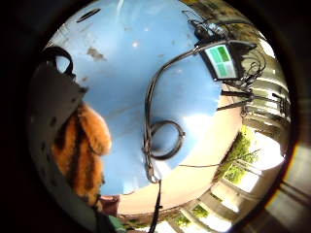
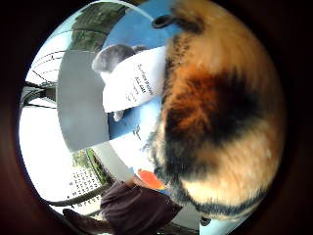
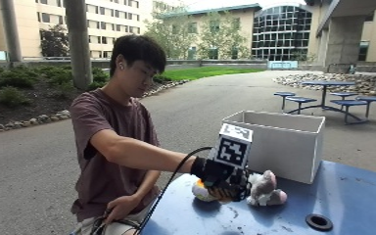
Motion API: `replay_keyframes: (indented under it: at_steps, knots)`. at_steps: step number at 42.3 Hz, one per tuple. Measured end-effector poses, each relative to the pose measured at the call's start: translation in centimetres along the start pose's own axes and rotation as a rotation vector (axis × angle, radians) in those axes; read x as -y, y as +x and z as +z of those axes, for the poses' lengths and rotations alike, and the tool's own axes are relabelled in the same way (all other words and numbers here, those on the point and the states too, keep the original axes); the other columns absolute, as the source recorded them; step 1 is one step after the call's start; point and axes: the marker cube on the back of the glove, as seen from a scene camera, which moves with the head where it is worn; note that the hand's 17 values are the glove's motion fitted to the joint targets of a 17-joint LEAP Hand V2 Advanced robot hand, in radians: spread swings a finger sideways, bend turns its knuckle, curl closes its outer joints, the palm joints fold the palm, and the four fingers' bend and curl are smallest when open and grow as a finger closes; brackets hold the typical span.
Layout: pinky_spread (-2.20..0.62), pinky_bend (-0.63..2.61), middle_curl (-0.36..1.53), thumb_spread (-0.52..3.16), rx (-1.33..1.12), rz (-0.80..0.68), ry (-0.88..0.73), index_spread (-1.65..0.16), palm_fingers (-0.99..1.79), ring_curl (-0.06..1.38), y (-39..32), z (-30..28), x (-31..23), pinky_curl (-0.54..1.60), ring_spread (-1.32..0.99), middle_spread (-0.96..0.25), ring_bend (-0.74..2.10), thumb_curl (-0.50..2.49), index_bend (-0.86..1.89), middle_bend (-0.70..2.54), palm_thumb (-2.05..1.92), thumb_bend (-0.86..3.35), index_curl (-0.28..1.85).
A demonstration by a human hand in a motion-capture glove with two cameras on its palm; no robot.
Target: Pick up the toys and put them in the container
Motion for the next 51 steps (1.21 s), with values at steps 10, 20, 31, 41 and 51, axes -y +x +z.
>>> replay_keyframes:
  at_steps: [10,20,31,41,51]
  knots:
    - [-0.43,0.70,0.66,0.90,-0.053,-0.123,0.061,-0.20,0.99,0.53,-11.2,-14.3,-0.2,0.37,-0.37,-0.25,1.18,0.73,1.07,1.20,0.74,0.31,0.53]
    - [-0.43,0.74,0.72,0.70,-0.159,-0.302,0.292,-0.24,0.92,0.57,-27.5,-23.2,1.0,0.41,-0.40,-0.26,1.22,0.85,1.13,1.26,0.72,0.30,0.63]
    - [-0.43,0.79,0.78,0.54,-0.140,-0.523,0.311,-0.27,0.87,0.62,-43.4,-21.0,1.9,0.44,-0.41,-0.26,1.27,0.96,1.15,1.29,0.71,0.30,0.75]
    - [-0.40,1.06,0.75,0.65,-0.249,-0.620,-0.068,-0.27,0.20,0.65,-51.9,-16.0,1.4,0.53,-0.40,-0.30,1.29,0.95,0.66,1.07,0.55,0.19,0.74]
    - [-0.09,1.14,0.46,1.04,-0.297,-0.628,-0.027,-0.15,-0.57,0.42,-48.7,-18.6,1.0,0.51,-0.11,-0.01,0.56,0.68,0.02,0.22,0.11,-0.05,0.38]
